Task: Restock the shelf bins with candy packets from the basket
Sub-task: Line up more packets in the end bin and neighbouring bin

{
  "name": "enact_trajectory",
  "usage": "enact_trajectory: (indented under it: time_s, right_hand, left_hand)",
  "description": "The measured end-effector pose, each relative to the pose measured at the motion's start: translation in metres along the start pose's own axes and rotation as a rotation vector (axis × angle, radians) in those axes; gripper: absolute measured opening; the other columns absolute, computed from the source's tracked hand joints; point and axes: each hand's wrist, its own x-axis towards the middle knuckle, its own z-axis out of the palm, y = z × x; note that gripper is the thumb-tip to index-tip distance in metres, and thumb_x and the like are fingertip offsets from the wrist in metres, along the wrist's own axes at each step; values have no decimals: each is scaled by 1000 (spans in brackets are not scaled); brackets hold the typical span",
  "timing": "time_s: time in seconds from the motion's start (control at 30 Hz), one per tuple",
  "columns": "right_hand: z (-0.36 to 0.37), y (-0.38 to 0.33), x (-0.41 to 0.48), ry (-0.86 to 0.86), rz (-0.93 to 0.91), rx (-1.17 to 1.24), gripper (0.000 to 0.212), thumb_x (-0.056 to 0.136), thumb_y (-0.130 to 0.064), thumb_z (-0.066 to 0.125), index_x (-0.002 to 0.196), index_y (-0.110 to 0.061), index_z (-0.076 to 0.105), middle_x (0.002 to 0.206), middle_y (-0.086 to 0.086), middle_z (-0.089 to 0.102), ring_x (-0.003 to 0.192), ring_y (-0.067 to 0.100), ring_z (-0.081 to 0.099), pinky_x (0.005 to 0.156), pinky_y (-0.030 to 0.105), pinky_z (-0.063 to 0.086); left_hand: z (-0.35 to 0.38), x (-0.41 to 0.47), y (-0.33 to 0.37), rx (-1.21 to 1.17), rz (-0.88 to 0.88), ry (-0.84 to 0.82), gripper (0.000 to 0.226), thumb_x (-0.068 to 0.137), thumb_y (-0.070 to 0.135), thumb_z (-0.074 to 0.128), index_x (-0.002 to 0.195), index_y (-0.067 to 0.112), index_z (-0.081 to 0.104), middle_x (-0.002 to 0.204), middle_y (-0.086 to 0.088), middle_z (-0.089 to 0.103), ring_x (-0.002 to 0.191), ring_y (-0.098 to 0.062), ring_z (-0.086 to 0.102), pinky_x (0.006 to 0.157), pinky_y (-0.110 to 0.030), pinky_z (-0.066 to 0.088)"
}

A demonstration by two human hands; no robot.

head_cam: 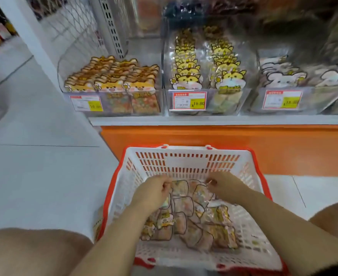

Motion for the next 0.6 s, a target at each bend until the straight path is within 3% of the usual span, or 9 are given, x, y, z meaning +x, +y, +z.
enact_trajectory:
  time_s: [0.1,0.17,0.23,0.3,0.37,0.47,0.53,0.6]
  right_hand:
    - [38,26,10,-124,99,-3,16,94,-30,55,107,-30,65,117,-2,61,107,19,59,92,33,49]
    - [67,35,14,-266,134,-14,19,96,-31,56,113,-26,64,122,1,56,106,20,56,88,31,49]
    - [95,41,13,-412,161,-24,20,97,-32,56,112,-21,64,117,2,58,103,21,57,87,32,47]
    - [122,48,9,-488,190,2,9,93,-32,57,93,-23,58,105,2,59,107,27,58,84,33,46]
    - [148,55,7,-555,235,-23,13,93,-32,56,95,-19,57,111,9,62,115,30,57,87,35,48]
    - [166,52,9,-612,326,8,35,92,-35,60,114,-8,64,113,14,67,102,27,65,78,33,50]
    - [170,46,15,-598,358,82,38,90,-42,61,103,-6,63,105,16,68,87,24,64,72,34,47]
    - [176,41,18,-574,447,207,40,88,-49,66,93,-13,50,82,10,60,68,17,53,61,31,42]
  left_hand:
    - [45,6,-42,97,-140,-255,26,101,25,45,116,23,66,116,0,68,101,-22,65,81,-33,54]
    - [70,8,-56,128,-178,-390,24,100,24,42,110,24,65,117,-7,64,104,-27,63,85,-39,54]
    - [90,10,-63,192,-192,-395,29,98,27,45,123,23,59,132,-11,53,116,-31,55,96,-46,50]
    - [101,6,-62,157,-220,-348,54,93,37,54,145,26,43,152,-9,34,137,-34,37,111,-49,37]
    - [110,1,-64,89,-262,-412,69,94,44,54,155,29,24,161,-10,18,146,-36,22,115,-51,32]
    - [122,-5,-68,90,-297,-597,74,101,48,45,159,26,3,165,-14,-5,152,-36,7,117,-50,26]
    - [128,-5,-69,78,-309,-643,75,103,44,44,159,29,-4,165,-12,-16,153,-37,3,119,-49,21]
    - [130,-3,-69,59,-328,-669,74,104,39,42,159,29,-6,164,-12,-20,153,-37,5,119,-48,20]
